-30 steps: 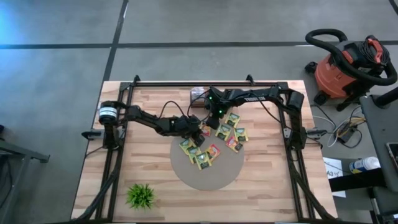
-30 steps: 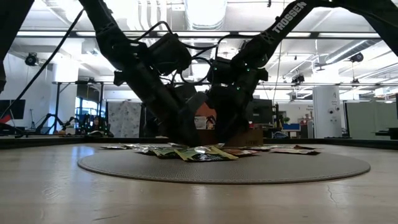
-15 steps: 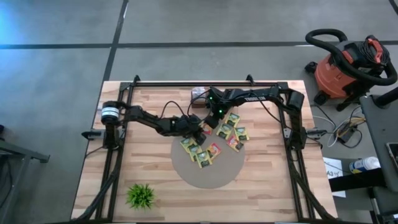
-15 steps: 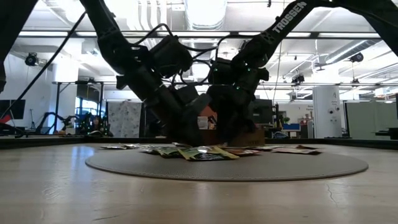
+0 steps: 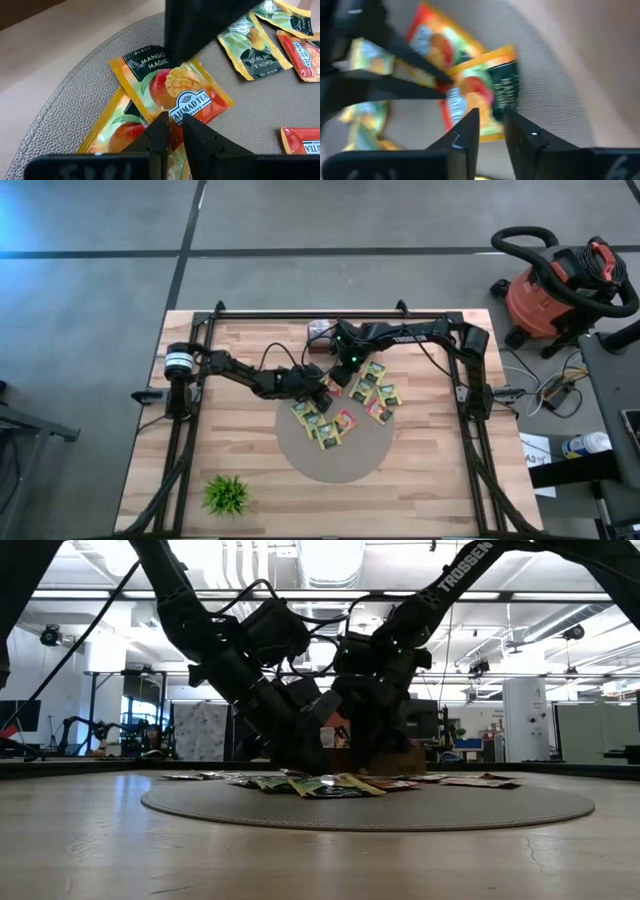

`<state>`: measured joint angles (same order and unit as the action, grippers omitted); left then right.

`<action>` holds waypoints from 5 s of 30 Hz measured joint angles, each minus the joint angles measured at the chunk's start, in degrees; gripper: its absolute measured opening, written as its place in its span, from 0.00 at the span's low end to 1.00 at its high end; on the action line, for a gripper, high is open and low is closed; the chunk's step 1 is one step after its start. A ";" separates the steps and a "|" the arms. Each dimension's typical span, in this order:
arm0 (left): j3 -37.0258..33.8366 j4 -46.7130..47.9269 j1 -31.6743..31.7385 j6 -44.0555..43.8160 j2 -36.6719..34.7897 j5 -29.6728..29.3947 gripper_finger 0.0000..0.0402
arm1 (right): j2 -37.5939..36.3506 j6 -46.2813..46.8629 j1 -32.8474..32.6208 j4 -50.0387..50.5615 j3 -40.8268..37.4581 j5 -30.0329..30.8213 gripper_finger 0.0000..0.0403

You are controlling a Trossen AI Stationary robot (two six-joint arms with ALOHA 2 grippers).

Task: Pick & Place Tea
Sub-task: Put the orange tea bag into the middle section of the wooden organizer, then put the yellow tea bag into the right section of the wooden organizer

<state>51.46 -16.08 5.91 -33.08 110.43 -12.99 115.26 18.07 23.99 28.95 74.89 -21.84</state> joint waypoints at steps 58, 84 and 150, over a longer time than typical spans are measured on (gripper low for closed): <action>-0.26 10.77 -0.50 1.96 -24.26 -15.23 0.14 | -17.18 -29.33 9.04 3.68 -0.42 16.32 0.02; -0.17 10.65 -1.28 -2.99 -27.47 -15.46 0.14 | -10.71 -40.77 13.64 -2.48 0.79 12.61 0.02; -6.61 41.45 -0.37 -19.28 -36.38 -10.25 0.14 | -11.00 -24.70 -3.42 1.02 8.66 6.34 0.38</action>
<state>44.85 25.37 5.54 -52.36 74.05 -23.24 104.26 -6.63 20.57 29.98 83.55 -15.51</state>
